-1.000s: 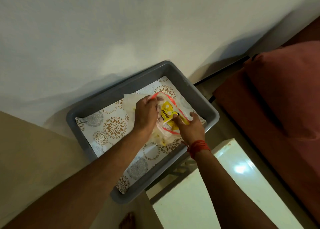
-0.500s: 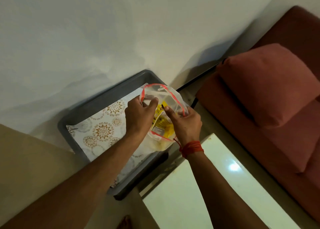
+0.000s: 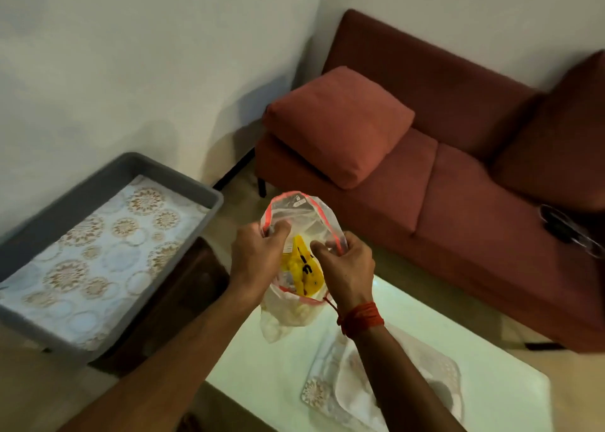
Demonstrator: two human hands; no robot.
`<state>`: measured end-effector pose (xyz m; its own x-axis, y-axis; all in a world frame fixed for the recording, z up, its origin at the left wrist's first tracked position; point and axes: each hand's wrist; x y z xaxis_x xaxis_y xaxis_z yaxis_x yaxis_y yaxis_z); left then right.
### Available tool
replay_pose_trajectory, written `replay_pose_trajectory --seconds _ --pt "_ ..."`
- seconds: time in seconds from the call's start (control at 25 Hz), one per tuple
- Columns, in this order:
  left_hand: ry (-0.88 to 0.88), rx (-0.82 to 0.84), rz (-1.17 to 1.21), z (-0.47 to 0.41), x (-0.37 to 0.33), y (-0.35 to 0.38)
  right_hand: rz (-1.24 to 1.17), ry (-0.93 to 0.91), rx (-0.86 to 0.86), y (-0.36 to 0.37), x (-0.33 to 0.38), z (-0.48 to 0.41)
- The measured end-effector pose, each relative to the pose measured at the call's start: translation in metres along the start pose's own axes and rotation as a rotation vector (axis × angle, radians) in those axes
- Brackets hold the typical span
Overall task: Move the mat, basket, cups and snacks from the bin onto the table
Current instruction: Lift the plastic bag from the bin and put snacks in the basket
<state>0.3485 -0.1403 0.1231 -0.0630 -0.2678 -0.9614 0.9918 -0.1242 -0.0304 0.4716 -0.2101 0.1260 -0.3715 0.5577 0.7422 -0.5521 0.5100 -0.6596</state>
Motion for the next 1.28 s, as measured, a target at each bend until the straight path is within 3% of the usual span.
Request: replay_pose_trajectory --seconds 0.16,0.28,0.36,0.44,0.52,0.64,0.8,1.04,1.28 --pt "-0.07 0.147 0.023 0.087 -0.005 0.091 0.166 -0.019 -0.138 -0.126 -0.055 0.033" --pt "-0.061 0.207 0.007 0.149 -0.01 0.144 0.501 -0.341 -0.429 -0.201 -0.089 0.067" --pt "-0.032 0.243 -0.005 0.182 -0.011 0.172 0.55 -0.443 -0.318 -0.23 -0.108 0.083" --pt "0.001 0.266 -0.03 0.21 -0.009 0.194 0.58 -0.31 -0.076 -0.245 -0.126 0.086" --pt "0.01 0.289 -0.05 0.227 -0.005 0.21 0.66 -0.15 0.019 -0.247 -0.144 0.079" --pt "-0.002 0.357 -0.045 0.245 0.002 0.228 0.716 -0.005 0.034 -0.251 -0.166 0.072" --pt "0.005 0.399 -0.063 0.254 0.012 0.236 0.639 0.057 -0.014 -0.251 -0.185 0.073" --pt "0.052 0.356 -0.222 0.246 0.025 0.24 0.525 -0.012 0.141 -0.246 -0.196 0.064" --pt "0.035 0.244 -0.416 0.222 0.045 0.244 0.468 -0.115 0.034 -0.272 -0.214 0.063"
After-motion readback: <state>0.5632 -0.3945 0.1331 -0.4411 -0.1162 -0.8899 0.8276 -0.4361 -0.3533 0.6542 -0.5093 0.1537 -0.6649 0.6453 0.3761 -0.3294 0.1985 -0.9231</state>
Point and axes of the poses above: each hand's wrist, its own z-axis away from the middle knuckle, its own y-axis out of the palm, x = y × z, and after that the axes turned 13 degrees about z, right-handed
